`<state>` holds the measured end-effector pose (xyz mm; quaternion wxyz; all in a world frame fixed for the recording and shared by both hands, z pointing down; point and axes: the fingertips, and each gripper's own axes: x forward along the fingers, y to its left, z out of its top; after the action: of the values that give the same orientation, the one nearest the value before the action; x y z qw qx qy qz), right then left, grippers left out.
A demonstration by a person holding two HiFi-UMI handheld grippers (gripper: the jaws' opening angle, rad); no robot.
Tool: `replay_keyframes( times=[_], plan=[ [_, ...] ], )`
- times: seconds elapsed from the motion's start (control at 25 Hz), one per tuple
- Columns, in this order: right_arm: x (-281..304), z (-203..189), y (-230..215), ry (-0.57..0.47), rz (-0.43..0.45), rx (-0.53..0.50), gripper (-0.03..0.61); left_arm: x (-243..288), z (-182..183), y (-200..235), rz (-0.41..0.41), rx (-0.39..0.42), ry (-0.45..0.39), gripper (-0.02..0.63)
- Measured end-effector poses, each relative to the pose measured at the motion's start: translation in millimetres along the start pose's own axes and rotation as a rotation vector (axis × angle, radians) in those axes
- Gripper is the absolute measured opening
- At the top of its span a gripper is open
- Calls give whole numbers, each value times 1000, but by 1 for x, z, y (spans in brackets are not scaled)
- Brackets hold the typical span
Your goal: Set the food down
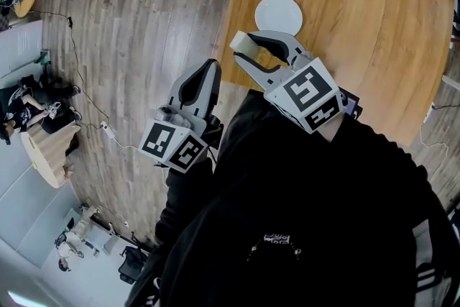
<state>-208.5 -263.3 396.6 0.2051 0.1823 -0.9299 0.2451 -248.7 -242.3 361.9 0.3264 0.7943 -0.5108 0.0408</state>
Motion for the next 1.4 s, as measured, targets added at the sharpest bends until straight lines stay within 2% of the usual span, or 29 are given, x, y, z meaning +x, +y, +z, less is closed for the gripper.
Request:
replay_keyframes(
  times=[0.24, 0.52, 0.8, 1.4],
  plan=[
    [16, -29, -36, 59, -58, -36, 172, -1, -12, 8, 31, -30, 14, -2],
    [30, -58, -76, 126, -127, -28, 172, -10, -16, 17, 67, -52, 11, -2],
    [42, -74, -101, 173, -153, -35, 172, -11, -21, 24, 98, -78, 9, -2],
    [71, -139, -157, 336, -215, -46, 172, -26, -35, 38, 168, -135, -16, -2]
  ],
)
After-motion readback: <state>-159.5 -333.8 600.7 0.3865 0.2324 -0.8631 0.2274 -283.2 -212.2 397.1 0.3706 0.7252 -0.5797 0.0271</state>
